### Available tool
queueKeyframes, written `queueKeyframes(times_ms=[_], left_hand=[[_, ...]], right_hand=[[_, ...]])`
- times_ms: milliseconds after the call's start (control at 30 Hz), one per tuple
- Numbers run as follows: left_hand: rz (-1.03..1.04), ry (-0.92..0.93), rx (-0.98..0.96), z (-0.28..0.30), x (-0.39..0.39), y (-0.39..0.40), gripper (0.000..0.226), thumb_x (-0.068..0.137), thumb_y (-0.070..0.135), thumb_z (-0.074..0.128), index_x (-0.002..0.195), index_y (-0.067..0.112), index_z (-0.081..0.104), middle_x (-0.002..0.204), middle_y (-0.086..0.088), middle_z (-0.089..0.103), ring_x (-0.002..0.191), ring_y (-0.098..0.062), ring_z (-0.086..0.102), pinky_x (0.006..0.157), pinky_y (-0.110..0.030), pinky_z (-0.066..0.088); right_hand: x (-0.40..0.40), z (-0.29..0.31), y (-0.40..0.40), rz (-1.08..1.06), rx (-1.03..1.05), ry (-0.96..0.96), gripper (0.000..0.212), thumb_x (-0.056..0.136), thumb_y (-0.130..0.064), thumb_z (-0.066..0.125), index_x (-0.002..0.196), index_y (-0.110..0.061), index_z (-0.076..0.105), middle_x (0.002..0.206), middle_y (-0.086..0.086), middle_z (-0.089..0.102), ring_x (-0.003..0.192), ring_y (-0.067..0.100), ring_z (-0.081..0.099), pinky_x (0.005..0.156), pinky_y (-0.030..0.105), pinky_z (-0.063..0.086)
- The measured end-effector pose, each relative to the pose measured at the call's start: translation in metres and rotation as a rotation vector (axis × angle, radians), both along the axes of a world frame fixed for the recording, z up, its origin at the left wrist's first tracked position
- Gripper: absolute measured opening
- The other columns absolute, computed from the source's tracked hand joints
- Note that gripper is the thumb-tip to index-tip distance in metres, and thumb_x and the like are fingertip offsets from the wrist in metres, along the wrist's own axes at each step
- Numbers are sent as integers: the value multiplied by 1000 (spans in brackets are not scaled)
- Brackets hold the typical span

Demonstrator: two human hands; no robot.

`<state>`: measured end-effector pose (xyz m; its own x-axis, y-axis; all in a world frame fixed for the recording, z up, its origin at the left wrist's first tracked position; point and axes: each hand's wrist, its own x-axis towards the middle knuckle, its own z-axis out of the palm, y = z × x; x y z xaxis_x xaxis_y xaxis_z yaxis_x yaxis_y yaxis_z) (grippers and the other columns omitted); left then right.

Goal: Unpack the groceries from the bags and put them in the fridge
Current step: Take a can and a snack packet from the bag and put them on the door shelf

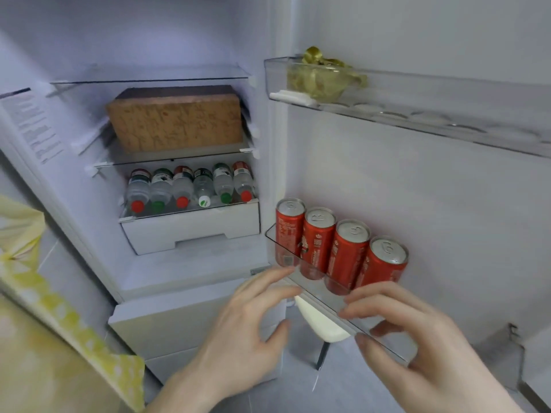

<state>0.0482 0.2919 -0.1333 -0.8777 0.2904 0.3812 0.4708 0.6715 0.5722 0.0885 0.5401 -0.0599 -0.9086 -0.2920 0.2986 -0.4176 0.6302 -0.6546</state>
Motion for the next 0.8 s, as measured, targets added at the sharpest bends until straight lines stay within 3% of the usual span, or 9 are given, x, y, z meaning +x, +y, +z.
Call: queueKeyframes(times_ms=[67,167,267,333,433,467,600,700,800], left_hand=[[119,-44,-32,-11,4,-39,52,88,22,70,131,47,58,155,39,27,149,9,21,117,-18,21],[319,-129,-163,-30,19,-97,68,84,35,65,147,44,41,165,28,-1,155,-1,-6,123,-28,14],[555,-275,-303,-42,45,-142,86,85,50,57,159,38,15,163,14,-28,152,-14,-28,125,-32,1],[650,-355,-336,-47,68,-166,89,82,55,55,160,34,17,167,8,-23,155,-20,-21,126,-37,7],[749,-448,-342,-50,108,-194,88,70,57,59,151,27,42,169,-2,13,153,-29,15,111,-54,44],[799,-453,-340,-51,122,-200,87,70,60,55,151,28,43,169,-1,14,153,-28,16,110,-54,45],[1017,-576,-218,-52,170,-213,99,72,76,27,160,40,-1,154,17,-46,152,-16,-29,127,-39,4],[1116,-690,-182,-50,202,-204,105,65,76,33,161,39,9,163,13,-33,158,-17,-2,124,-39,20],[1235,-837,-264,-68,238,-185,97,51,77,54,138,35,56,167,2,23,128,-20,61,91,-34,57]], right_hand=[[-13,-10,-25,70,2,-38,41,81,-21,76,108,-51,70,134,-27,59,116,0,63,81,9,50],[-38,-43,-77,195,267,-159,57,89,-50,64,140,-62,41,158,-44,9,144,-15,24,103,-1,27],[-60,-65,-135,314,455,-293,76,97,-56,58,156,-55,12,162,-32,-24,156,1,-9,125,24,18],[-69,-71,-173,401,519,-357,81,99,-53,56,160,-49,2,162,-27,-30,156,8,-20,128,36,15],[-76,-77,-227,564,580,-366,83,101,-51,56,161,-47,-1,162,-26,-32,156,11,-23,129,41,15],[-76,-79,-245,627,605,-354,82,101,-51,56,161,-47,0,162,-26,-32,156,10,-22,128,40,15],[-70,-85,-313,871,650,-288,80,99,-50,57,160,-50,4,161,-28,-29,156,9,-20,128,34,10],[-65,-94,-356,1084,680,-244,81,98,-49,60,160,-50,7,157,-33,-25,157,11,-16,129,36,12],[-56,-101,-395,1319,772,-238,80,98,-54,60,159,-52,9,157,-35,-23,157,9,-14,129,36,11]])
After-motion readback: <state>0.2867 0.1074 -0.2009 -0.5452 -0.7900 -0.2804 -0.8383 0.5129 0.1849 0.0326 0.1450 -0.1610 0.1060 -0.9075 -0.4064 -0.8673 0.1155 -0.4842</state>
